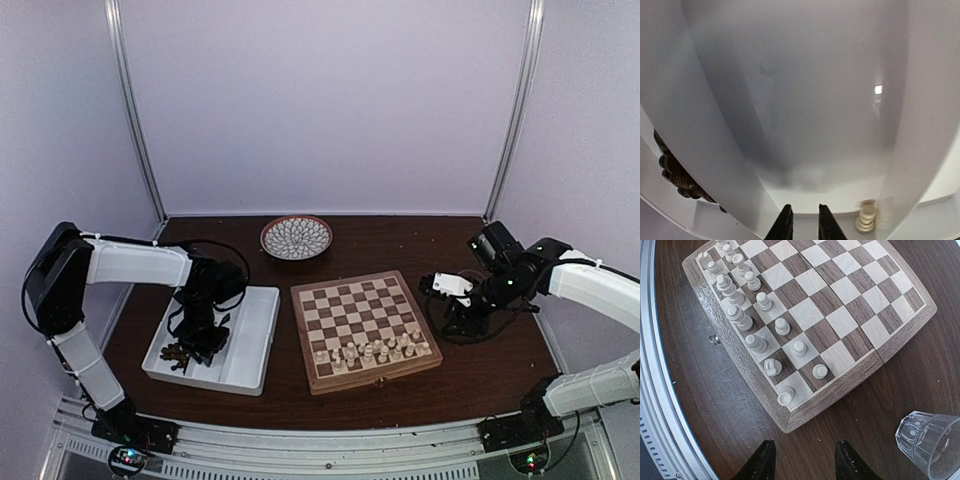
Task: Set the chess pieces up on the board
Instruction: Adjust the storage box at the center of the board.
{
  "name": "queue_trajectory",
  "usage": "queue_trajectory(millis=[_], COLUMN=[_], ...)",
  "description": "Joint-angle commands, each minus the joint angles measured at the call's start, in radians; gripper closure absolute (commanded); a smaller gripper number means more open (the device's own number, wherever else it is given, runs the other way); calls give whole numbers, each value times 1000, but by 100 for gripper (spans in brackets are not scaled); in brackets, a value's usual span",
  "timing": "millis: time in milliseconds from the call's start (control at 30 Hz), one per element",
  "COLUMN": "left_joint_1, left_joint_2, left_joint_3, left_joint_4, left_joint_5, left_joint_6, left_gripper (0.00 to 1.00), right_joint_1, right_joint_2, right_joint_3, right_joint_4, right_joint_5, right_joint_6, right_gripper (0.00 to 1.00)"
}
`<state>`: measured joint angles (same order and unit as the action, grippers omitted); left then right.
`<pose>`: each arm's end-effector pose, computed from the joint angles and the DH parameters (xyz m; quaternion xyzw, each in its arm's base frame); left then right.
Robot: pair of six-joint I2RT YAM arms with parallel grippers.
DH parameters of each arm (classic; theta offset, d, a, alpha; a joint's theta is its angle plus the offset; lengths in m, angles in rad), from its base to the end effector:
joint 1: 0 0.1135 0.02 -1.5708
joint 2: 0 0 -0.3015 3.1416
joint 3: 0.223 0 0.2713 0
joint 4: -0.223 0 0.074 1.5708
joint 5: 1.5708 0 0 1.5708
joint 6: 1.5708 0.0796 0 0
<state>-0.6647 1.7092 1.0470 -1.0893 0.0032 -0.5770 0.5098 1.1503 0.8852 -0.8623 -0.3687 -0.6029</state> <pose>0.2199 -0.1726 0.1457 -0.0435 -0.9950 -0.0512 0.0743 0.1881 0.1381 0.2434 -0.5407 0.7931 0.1686 0.2242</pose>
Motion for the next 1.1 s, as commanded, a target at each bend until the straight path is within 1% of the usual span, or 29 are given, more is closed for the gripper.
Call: queue_trajectory(millis=[0, 133, 200, 367, 433, 567, 733, 967, 1067], left_joint_1=[1, -42, -65, -137, -144, -141, -100, -11, -3], left_joint_2=[-11, 53, 93, 175, 163, 84, 19, -57, -85], left_joint_3=[-44, -27, -30, -42, -44, -11, -12, -122, -142], left_joint_4=[-97, -130, -146, -135, -102, -2, 159, 365, 399], left_joint_5=[-33, -79, -46, 93, 174, 292, 365, 434, 460], left_joint_6=[-1, 1, 19, 72, 82, 73, 33, -51, -67], left_gripper=[83, 96, 100, 100, 100, 100, 100, 100, 100], right_joint_1=[-7, -7, -7, -7, -7, -8, -7, -9, -10], right_joint_2=[10, 13, 8, 3, 3, 5, 6, 2, 6], right_joint_3=[-8, -4, -7, -9, -8, -8, -8, -9, -9], right_joint_4=[14, 7, 5, 3, 2, 0, -1, -1, 0], right_joint_5=[-17, -26, -25, -27, -30, -34, -34, -30, -31], right_joint_6=[-9, -9, -11, -10, -12, -12, -14, -12, -13], right_gripper=[56, 56, 56, 56, 56, 56, 56, 56, 56])
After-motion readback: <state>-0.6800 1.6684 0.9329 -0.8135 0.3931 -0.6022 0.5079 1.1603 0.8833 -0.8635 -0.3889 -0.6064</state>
